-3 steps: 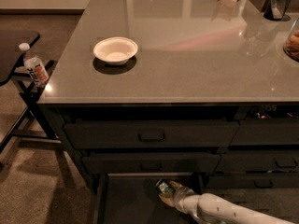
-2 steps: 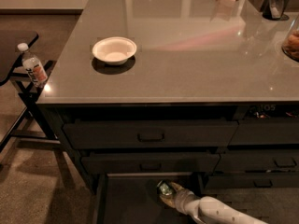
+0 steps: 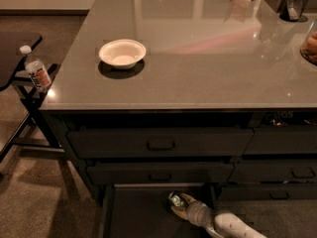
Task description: Place green can into bottom drawer
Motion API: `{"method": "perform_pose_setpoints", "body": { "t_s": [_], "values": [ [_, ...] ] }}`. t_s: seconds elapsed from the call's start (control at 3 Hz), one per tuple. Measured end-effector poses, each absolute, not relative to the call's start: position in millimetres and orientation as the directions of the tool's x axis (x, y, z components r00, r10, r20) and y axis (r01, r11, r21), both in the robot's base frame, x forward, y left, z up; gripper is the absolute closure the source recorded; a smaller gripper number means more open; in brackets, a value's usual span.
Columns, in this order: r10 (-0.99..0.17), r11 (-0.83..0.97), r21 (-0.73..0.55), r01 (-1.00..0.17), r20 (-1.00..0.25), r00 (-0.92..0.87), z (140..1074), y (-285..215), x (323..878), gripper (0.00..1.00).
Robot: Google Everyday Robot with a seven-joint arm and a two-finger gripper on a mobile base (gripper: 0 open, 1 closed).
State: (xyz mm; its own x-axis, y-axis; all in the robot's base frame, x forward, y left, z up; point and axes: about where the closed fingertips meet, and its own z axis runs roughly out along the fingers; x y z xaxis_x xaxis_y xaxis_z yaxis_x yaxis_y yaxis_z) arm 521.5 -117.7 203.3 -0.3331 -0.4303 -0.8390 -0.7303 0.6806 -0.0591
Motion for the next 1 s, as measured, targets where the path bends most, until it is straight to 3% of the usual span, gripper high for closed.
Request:
{"method": "perform_pose_setpoints", "body": {
  "t_s": [1.0],
  "values": [
    [-0.533,0.560,-0.115,-0.821,-0.809,-0.250,164,-104,531,1.00]
  ]
}}
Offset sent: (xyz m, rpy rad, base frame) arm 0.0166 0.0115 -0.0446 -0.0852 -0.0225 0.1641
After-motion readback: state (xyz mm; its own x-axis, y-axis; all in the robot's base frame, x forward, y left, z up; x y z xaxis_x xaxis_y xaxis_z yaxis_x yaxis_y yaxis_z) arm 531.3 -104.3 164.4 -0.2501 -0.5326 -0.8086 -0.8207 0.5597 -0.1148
